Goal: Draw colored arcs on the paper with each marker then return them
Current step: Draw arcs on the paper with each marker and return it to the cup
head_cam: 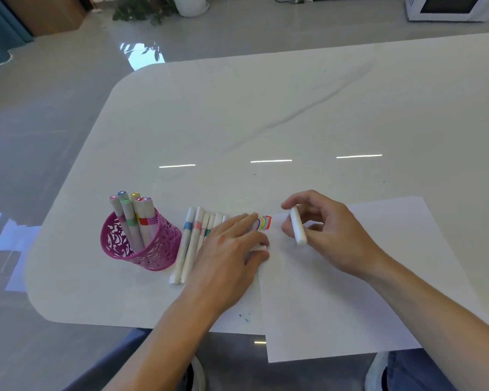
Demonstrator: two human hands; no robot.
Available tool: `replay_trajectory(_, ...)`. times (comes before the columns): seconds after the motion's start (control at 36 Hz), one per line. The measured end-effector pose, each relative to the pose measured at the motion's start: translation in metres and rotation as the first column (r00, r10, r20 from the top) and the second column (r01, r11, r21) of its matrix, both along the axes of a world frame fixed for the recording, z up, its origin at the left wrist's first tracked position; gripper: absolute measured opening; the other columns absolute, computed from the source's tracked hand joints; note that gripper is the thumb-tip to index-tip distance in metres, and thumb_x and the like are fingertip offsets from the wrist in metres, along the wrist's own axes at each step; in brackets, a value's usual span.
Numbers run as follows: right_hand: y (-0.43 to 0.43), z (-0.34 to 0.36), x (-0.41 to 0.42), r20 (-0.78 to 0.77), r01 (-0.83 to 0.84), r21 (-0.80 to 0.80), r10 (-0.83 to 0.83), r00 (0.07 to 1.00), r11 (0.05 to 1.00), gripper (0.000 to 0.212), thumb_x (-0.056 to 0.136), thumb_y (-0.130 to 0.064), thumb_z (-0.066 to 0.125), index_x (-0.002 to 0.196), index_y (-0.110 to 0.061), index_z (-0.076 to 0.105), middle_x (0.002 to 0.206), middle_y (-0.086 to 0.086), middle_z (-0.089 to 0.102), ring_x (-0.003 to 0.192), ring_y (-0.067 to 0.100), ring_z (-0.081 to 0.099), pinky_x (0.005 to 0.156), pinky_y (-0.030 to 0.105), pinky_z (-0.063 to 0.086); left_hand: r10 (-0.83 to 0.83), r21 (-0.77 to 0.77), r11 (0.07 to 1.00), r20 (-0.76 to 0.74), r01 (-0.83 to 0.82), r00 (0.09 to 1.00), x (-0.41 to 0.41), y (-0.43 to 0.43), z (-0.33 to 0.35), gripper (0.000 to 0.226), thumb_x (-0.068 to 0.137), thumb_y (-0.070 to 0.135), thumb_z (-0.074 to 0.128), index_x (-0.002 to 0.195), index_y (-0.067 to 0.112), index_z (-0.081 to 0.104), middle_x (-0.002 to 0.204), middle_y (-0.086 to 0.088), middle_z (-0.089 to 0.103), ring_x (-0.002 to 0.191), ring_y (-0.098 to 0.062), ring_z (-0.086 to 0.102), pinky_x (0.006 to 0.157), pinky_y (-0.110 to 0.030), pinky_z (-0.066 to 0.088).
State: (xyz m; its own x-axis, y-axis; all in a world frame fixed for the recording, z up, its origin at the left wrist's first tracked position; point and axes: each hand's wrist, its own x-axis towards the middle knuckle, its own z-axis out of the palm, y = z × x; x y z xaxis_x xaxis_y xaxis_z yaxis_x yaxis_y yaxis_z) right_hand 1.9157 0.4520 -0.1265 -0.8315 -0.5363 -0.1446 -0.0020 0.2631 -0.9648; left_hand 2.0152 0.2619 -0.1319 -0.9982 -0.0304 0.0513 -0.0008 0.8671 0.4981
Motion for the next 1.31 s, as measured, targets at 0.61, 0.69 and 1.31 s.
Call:
replay_trajectory(0.61, -0.013, -0.018, 0.008, 0.029, 0.203, -0.058, -0.201, 0.979, 0.977, 0.017, 0.083, -0.023, 0.073, 0.077, -0.021, 0.058, 0.068, 0.007, 0.076, 0.061, 0.024, 0.076, 0.055, 0.026, 0.057, -0.018, -0.03, 0.999, 0.007, 0.018, 1.0, 0.001, 0.003, 0.0, 0.013, 0.092, 0.033, 0.069, 0.104, 0.03, 0.073, 0.141, 0.005, 0.057, 0.137, -0.018, 0.043, 0.11, -0.036, 0.039)
replay_trajectory(0.69, -0.014, -0.019, 0.009, 0.02, 0.22, -0.046, -0.22, 0.975, 0.974, 0.019, 0.085, -0.024, 0.073, 0.079, -0.017, 0.056, 0.067, 0.005, 0.076, 0.059, 0.022, 0.075, 0.053, 0.024, 0.056, -0.016, -0.023, 1.0, 0.002, 0.017, 1.0, 0.001, 0.003, 0.0, 0.013, 0.091, 0.031, 0.07, 0.103, 0.029, 0.073, 0.14, 0.005, 0.058, 0.136, -0.018, 0.044, 0.109, -0.035, 0.039)
replay_trajectory(1.31, -0.015, -0.019, 0.009, -0.024, 0.205, 0.003, -0.205, 0.978, 0.979, 0.022, 0.09, -0.023, 0.074, 0.08, -0.019, 0.056, 0.07, 0.003, 0.076, 0.061, 0.02, 0.075, 0.056, 0.027, 0.06, -0.021, -0.033, 0.999, -0.019, 0.02, 1.0, 0.0, 0.002, -0.001, 0.015, 0.09, 0.03, 0.071, 0.105, 0.03, 0.075, 0.134, 0.004, 0.063, 0.134, -0.018, 0.048, 0.106, -0.04, 0.044)
